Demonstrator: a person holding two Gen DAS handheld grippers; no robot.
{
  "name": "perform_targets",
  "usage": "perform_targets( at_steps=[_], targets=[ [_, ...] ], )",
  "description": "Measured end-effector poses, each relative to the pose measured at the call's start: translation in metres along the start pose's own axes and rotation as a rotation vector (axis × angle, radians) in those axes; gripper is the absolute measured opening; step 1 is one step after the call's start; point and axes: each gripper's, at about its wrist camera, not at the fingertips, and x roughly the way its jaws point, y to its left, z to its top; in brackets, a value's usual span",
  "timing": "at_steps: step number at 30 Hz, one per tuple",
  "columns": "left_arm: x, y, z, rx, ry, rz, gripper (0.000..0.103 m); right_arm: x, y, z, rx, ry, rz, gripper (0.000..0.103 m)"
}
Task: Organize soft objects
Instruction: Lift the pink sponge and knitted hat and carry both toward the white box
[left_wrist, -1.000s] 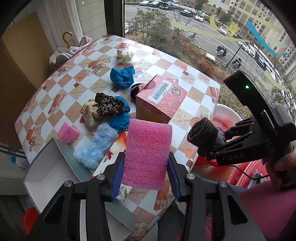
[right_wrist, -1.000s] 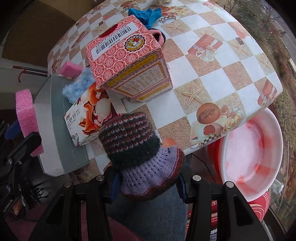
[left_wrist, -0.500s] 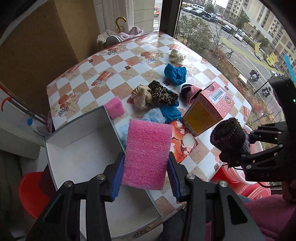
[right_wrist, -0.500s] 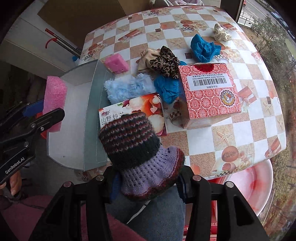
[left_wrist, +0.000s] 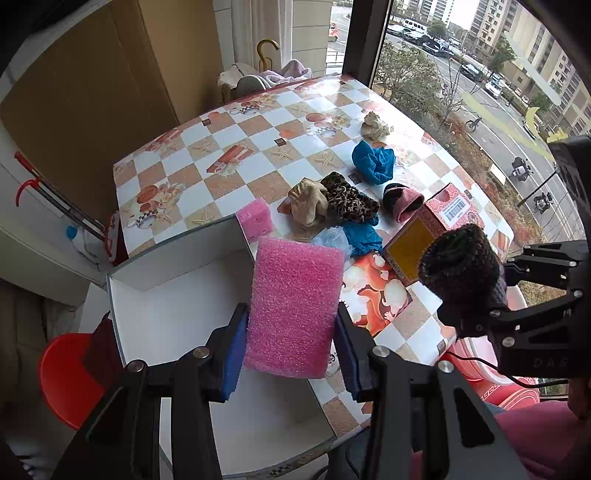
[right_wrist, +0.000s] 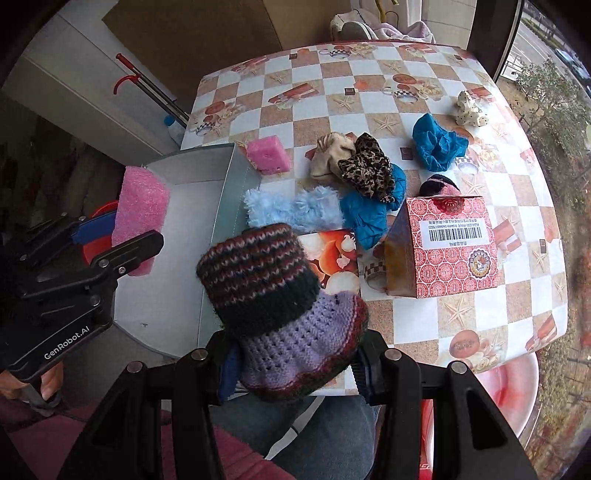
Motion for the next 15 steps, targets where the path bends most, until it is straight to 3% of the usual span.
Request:
perform_targets(
  at_steps=[15],
  targets=[
    [-0.002,0.021,-0.014,-0.118,-0.014,-0.003,0.048,0.012,0.017,0.010,-0.074,0.060,-0.017,0.050]
  ],
)
